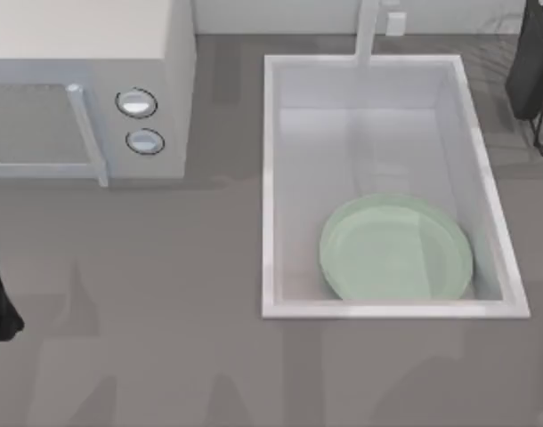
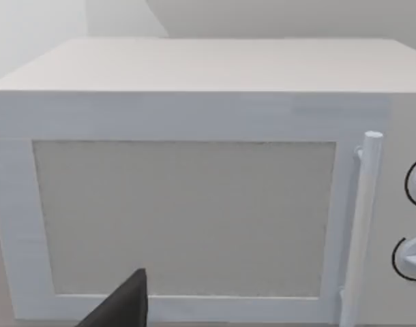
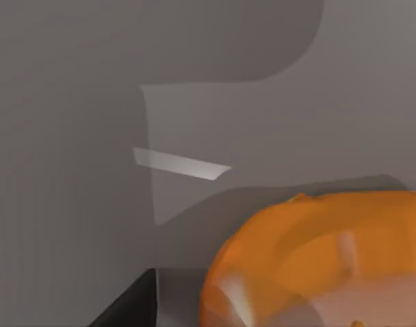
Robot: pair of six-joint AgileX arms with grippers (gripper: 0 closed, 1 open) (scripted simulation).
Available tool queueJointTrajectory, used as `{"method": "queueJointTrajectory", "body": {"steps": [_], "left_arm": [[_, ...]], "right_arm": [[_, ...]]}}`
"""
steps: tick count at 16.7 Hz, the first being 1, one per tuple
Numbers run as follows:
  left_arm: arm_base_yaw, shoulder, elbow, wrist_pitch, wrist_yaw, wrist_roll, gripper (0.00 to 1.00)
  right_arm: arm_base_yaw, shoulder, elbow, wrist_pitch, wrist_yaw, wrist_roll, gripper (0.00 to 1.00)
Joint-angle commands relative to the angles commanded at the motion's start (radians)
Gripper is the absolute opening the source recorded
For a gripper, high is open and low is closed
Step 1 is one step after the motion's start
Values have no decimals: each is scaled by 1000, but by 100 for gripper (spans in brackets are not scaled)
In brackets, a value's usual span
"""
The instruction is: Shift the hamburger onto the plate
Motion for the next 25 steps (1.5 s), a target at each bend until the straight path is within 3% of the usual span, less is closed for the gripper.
{"method": "queueJointTrajectory", "body": {"steps": [5, 9, 17, 25], "left_arm": [[0, 0, 0, 0, 0, 0, 100], [0, 0, 0, 0, 0, 0, 100], [0, 0, 0, 0, 0, 0, 100], [0, 0, 0, 0, 0, 0, 100]], "right_arm": [[0, 0, 0, 0, 0, 0, 0], [-2, -83, 60, -106, -16, -4, 0], [-4, -219, 276, -473, -16, -10, 0], [34, -208, 321, -492, -11, 26, 0]]}}
